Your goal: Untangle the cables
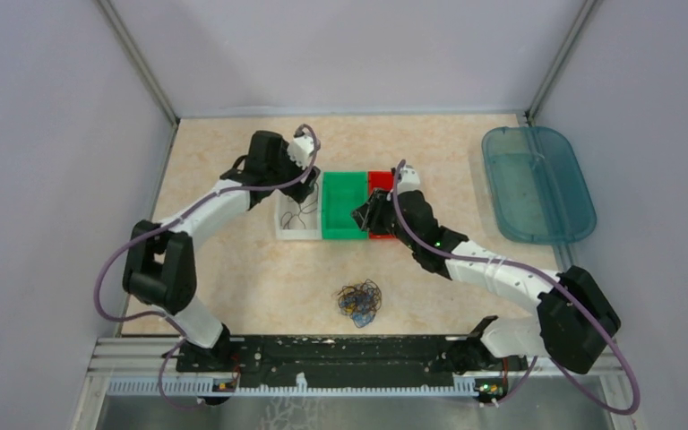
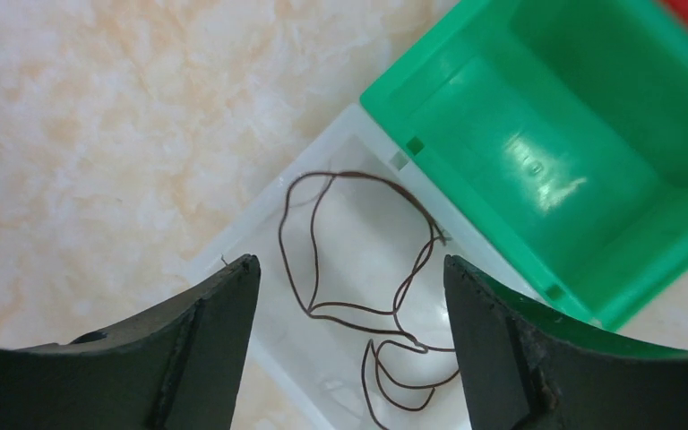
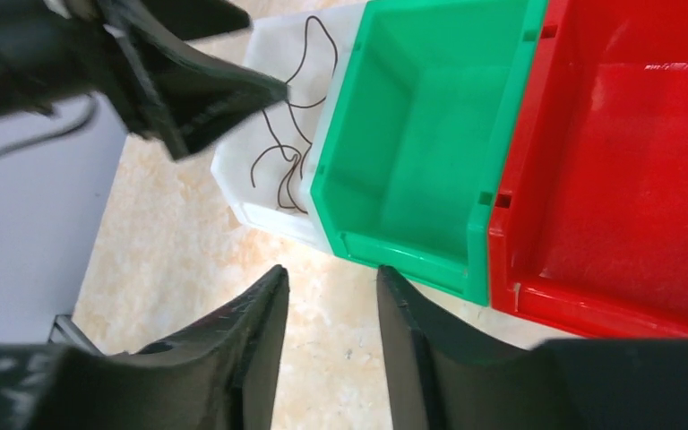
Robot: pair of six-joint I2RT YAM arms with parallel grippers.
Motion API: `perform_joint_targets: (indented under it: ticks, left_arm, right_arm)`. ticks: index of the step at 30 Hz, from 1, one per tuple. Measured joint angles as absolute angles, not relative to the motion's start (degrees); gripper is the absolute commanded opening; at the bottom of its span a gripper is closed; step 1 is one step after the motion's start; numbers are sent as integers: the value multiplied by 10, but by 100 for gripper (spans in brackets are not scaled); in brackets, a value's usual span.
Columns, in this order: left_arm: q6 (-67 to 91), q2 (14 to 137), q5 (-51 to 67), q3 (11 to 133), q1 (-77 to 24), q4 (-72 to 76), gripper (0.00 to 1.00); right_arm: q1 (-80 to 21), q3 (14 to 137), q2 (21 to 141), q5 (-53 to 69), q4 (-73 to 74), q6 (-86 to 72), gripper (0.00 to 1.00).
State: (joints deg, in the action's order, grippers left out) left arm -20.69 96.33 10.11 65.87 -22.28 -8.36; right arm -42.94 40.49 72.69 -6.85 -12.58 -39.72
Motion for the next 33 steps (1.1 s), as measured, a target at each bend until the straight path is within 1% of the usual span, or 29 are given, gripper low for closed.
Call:
perform_joint_targets:
  ticks: [2,3,7,12,14,16,23,26,27,28,30,33]
  left_arm:
    - [-212,931,116,687,-223,-119,94]
    - [-216,914,125,699,-223,-132,97]
    - [-240,825,183,718,-223,-179,100]
    - [-286,731,262,679,-224,-246,100]
    - [-302,724,282,661,-224,-277,100]
    - [-317,728,297,649,-224,-310,100]
    - [-369,735,338,644,-224,-398,100]
    - [-383,735,347,644,-224,-411,100]
    - [-388,735,349,644,-224,-416,100]
    - [-390,735,351,644,-224,-419,100]
    - [-394,735,354,644,-224,-423,100]
    - [-400,735,357,644,-224,-427,100]
  right_arm:
    - [-429,405,712,-68,-109,-392,55]
    - [-429,405,701,-68,-100,-390,56]
    - [-429,397,646,-58,-63,-390,56]
    - [-429,362,579,-4,-6,-403,50]
    - [-429,335,558,26,17,-408,45]
    - [-430,308,544,55,33,-412,43]
    - [-437,274,535,148,69,-406,41]
    - [-441,269,535,173,70,-401,31]
    - [-442,267,535,179,70,-400,31]
    - [-442,266,534,183,70,-400,31]
    - [-442,263,534,191,69,-400,39]
    - [-442,262,534,199,74,-396,41]
